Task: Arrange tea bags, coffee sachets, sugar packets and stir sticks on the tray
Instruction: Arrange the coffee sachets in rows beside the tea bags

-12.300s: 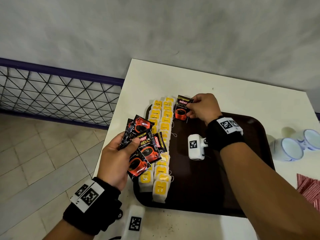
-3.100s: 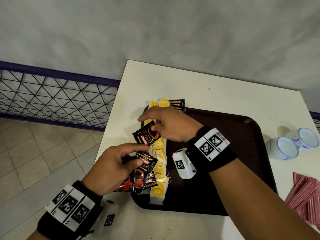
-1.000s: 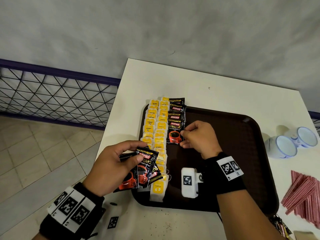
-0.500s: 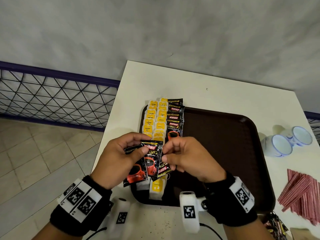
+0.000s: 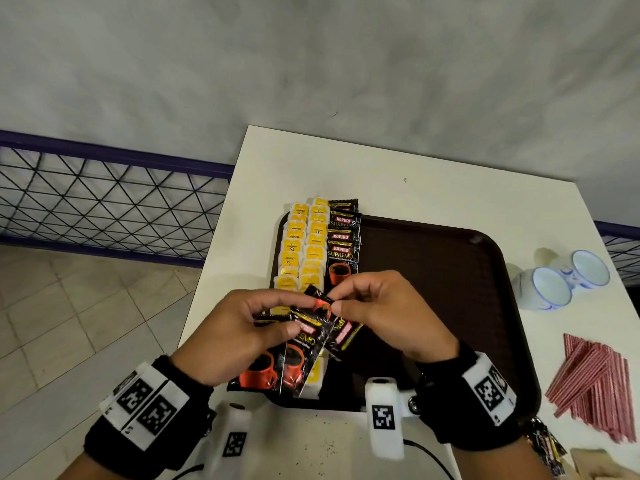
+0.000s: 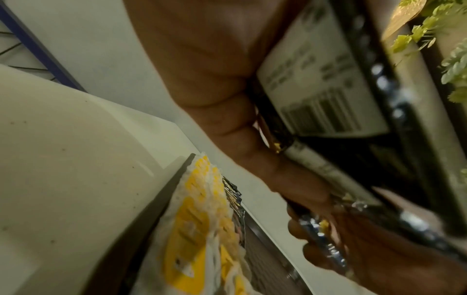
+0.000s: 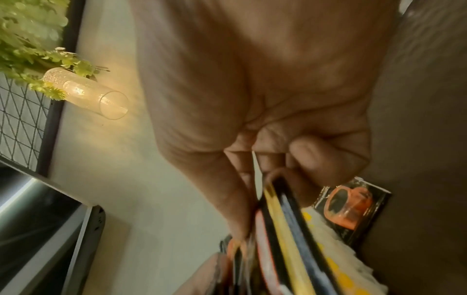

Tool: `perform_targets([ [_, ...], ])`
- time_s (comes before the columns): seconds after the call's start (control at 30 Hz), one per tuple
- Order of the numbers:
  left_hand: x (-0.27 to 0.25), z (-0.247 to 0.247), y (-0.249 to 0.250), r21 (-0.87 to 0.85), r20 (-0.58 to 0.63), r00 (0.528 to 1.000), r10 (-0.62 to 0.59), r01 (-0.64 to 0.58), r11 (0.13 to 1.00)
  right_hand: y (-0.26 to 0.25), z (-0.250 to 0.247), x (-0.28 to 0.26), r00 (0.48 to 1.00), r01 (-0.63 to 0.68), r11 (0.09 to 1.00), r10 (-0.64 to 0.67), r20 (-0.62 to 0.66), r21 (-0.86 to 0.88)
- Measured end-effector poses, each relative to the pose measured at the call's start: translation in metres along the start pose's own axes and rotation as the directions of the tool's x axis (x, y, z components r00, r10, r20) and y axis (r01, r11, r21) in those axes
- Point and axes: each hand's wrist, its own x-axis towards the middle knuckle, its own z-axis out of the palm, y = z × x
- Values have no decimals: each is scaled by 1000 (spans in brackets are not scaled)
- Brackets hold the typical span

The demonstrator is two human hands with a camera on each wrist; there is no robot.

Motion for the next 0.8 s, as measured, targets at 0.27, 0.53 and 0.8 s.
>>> perform_targets([
  [0.27, 4, 15, -5, -291, -171, 985, -33, -18, 956, 9, -5, -8, 983, -125, 883, 173, -66, 452],
  [0.53, 0, 14, -6, -123, -169, 986, 13, -34, 992, 16, -40, -7, 899, -1, 995, 45, -436, 99],
  [0.8, 2, 17, -3, 148, 28, 994, 108, -111, 983, -4, -49, -12, 978, 18, 1000, -13, -208, 23],
])
